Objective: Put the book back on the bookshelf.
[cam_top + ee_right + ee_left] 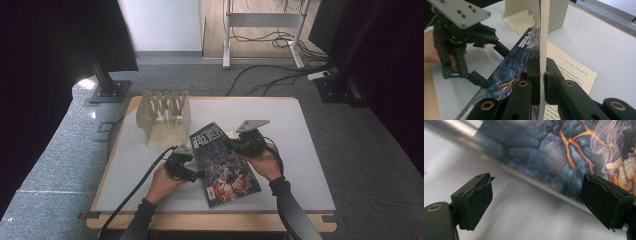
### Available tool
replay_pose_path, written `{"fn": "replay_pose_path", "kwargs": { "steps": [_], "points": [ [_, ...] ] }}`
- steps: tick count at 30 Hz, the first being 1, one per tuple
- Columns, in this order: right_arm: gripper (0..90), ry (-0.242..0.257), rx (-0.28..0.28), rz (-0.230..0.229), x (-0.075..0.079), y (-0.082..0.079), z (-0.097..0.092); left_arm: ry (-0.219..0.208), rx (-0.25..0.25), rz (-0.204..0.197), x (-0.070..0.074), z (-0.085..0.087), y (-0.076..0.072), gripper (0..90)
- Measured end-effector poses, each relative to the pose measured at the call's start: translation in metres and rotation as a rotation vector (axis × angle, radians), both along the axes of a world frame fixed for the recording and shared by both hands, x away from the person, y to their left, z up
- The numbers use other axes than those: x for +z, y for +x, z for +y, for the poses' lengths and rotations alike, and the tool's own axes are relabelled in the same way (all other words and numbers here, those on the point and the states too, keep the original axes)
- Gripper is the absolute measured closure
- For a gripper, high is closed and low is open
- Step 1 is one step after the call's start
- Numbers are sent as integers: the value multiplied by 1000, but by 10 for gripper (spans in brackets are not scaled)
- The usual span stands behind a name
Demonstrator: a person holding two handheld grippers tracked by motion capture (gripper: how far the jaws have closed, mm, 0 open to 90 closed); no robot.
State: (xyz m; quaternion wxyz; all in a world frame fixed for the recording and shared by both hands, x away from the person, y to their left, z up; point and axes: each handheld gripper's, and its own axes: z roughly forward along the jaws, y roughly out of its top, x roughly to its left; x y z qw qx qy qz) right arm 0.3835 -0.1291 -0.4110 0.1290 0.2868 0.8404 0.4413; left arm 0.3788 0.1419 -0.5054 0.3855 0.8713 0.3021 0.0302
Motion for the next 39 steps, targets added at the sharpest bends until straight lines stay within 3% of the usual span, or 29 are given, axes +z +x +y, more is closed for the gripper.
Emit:
{"fn": "replay_pose_path", "kwargs": {
  "steps": [3, 6, 12, 19, 24, 25, 31, 35, 39],
  "points": [
    [832, 4, 7, -8, 4, -3, 0, -20, -25, 43, -2, -4, 5, 122],
    [832, 5, 15, -11, 6, -5, 0, -45, -34, 49, -1, -6, 9, 145],
    [830, 29, 12, -10, 8, -3, -7, -61, -13, 5, 10, -4, 9, 207],
    [830, 65, 7, -32, 17, -4, -15, -9, 17, -96, 42, -10, 2, 312],
    [829, 86, 10, -61, 23, -7, -18, -25, 39, -96, 58, -9, 4, 435],
    [828, 88, 11, -67, 25, -7, -18, -27, 44, -88, 62, -8, 6, 495],
    [825, 83, 13, -77, 27, -8, -18, -27, 39, -74, 69, -5, 9, 571],
    [820, 72, 5, -83, 29, -7, -19, -17, 30, -95, 78, -4, 7, 612],
    [815, 52, -12, -92, 31, -6, -21, -6, 14, -142, 89, -3, 2, 654]
  ]
}}
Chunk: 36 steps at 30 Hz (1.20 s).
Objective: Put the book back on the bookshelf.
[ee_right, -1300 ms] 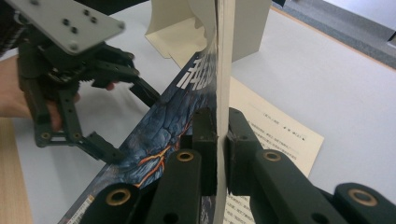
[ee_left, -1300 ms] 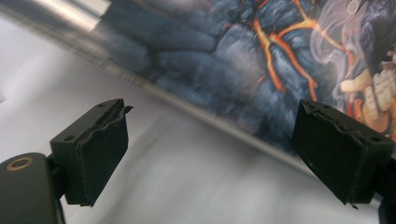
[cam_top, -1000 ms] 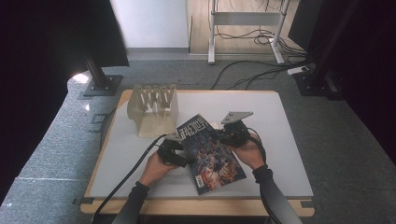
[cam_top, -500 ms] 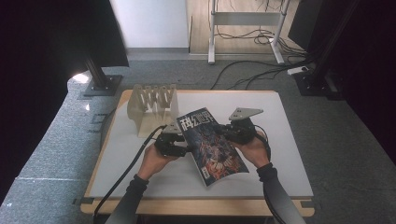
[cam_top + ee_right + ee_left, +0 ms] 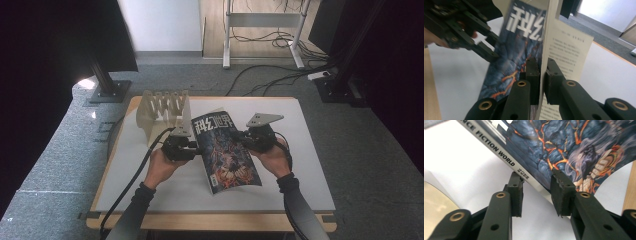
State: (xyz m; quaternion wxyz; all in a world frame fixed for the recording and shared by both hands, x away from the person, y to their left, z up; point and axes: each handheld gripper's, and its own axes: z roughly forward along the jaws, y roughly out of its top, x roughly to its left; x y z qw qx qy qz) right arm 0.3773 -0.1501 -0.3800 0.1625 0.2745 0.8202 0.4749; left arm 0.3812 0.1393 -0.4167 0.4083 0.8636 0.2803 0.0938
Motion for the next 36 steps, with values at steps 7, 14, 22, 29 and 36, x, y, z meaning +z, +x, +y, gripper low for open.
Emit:
{"fn": "replay_pose_path", "kwargs": {
  "steps": [7, 14, 22, 29, 36],
  "points": [
    [814, -13, -24, -13, 2, 2, -4, 17, -18, -102, 15, 3, -9, 703],
    [818, -21, -36, -45, 6, 0, -7, -26, -40, -211, 28, 11, -20, 812],
    [823, -12, -30, -40, -4, 2, -10, 18, -60, -240, 24, 16, -29, 825],
    [817, -27, -14, -39, -2, -3, -12, 3, -53, -279, 31, 14, -28, 786],
    [802, -31, -2, -34, -2, -7, -14, -34, -63, -256, 50, 6, -22, 758]
  ]
}}
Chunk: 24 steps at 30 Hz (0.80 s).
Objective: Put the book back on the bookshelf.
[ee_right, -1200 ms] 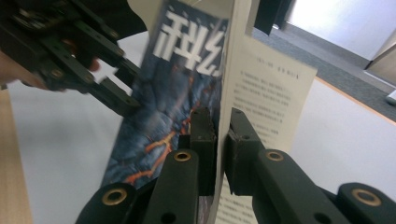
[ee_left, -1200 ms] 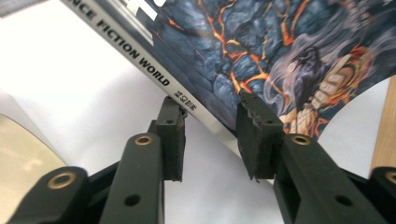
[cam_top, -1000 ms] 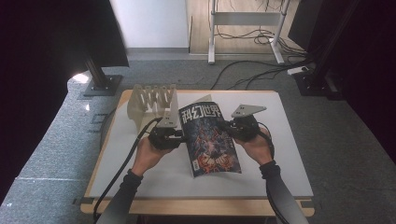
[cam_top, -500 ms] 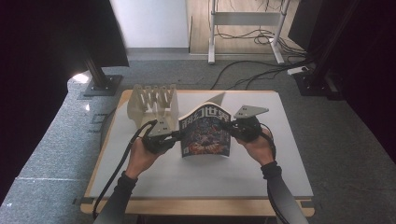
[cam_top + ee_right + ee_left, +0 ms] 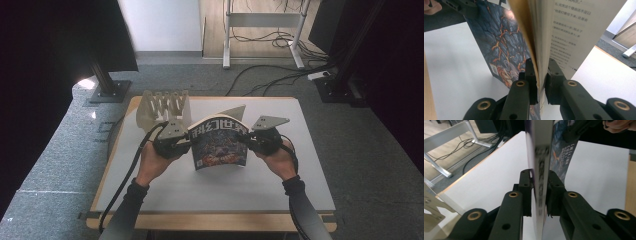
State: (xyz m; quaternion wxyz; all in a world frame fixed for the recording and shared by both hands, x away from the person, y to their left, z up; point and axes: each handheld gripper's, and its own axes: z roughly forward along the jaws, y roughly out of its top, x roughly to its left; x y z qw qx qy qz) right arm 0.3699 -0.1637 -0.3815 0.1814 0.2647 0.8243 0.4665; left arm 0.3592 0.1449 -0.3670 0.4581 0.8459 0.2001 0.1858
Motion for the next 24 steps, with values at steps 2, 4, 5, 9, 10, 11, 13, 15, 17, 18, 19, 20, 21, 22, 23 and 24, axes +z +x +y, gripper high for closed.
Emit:
{"fn": "replay_pose_path", "kwargs": {
  "steps": [2, 4, 5, 9, 10, 11, 13, 15, 17, 18, 19, 20, 21, 22, 23, 24],
  "points": [
    [796, 4, -2, 2, 0, 0, 0, 1, 4, 12, 3, -4, 3, 746],
    [789, 9, -7, 4, -1, 2, -2, -19, 9, 43, 4, -6, 7, 712],
    [785, 16, -8, 4, -2, 2, -3, -31, 10, 57, 4, -6, 8, 710],
    [760, 33, -7, 13, -4, 3, -8, -71, -18, 104, 3, -5, 14, 758],
    [749, 37, -10, 14, -4, 3, -9, -60, -27, 92, 3, -6, 14, 784],
    [738, 41, -12, 16, -5, 3, -11, -49, -26, 74, 3, -6, 13, 805],
    [688, 42, -30, 14, -7, 3, -14, -32, -18, 51, 4, -7, 11, 818],
    [635, 43, -48, 15, -10, 4, -17, -29, -18, 40, 3, -7, 11, 822],
    [585, 43, -68, 18, -15, 4, -21, -23, -15, 30, 3, -6, 11, 823],
    [571, 34, -80, 17, -17, 4, -23, -21, -7, 29, 3, -6, 11, 822],
    [550, 28, -88, 20, -20, 4, -24, -25, 9, 32, 3, -5, 13, 823],
    [523, 23, -102, 20, -24, 4, -26, -31, 12, 39, 3, -4, 14, 823],
    [504, 15, -111, 23, -27, 4, -28, -36, 15, 40, 3, -3, 15, 824],
    [484, 10, -120, 23, -30, 4, -29, -41, 16, 44, 3, -2, 15, 824],
    [466, 5, -127, 25, -33, 3, -31, -46, 17, 47, 3, -1, 15, 824],
    [445, -1, -134, 27, -37, 3, -33, -48, 18, 47, 3, 0, 15, 825]
  ]
}}
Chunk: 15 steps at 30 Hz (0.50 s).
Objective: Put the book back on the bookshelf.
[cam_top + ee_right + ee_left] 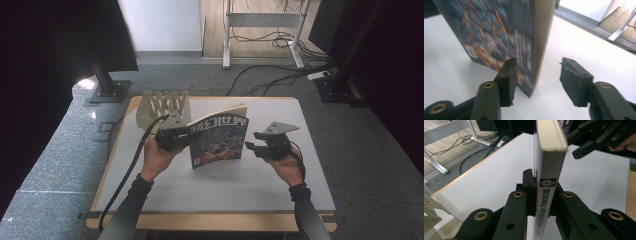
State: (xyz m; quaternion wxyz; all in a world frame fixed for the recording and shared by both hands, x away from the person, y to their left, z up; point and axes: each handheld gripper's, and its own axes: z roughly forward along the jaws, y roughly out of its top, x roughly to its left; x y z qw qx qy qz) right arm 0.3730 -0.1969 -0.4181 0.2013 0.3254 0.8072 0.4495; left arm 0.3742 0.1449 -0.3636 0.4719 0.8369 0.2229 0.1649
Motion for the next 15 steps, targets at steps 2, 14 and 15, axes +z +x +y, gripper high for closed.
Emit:
{"fn": "replay_pose_path", "kwargs": {
  "steps": [2, 14, 15],
  "points": [
    [394, -14, -15, 6, -6, 0, -4, 3, 3, -4, 1, 2, -1, 825],
    [216, 3, -121, 82, -50, -2, -27, 3, 22, 18, 13, 24, -6, 827],
    [207, 1, -130, 89, -54, -2, -28, 2, 27, 19, 14, 25, -7, 827]
  ]
}}
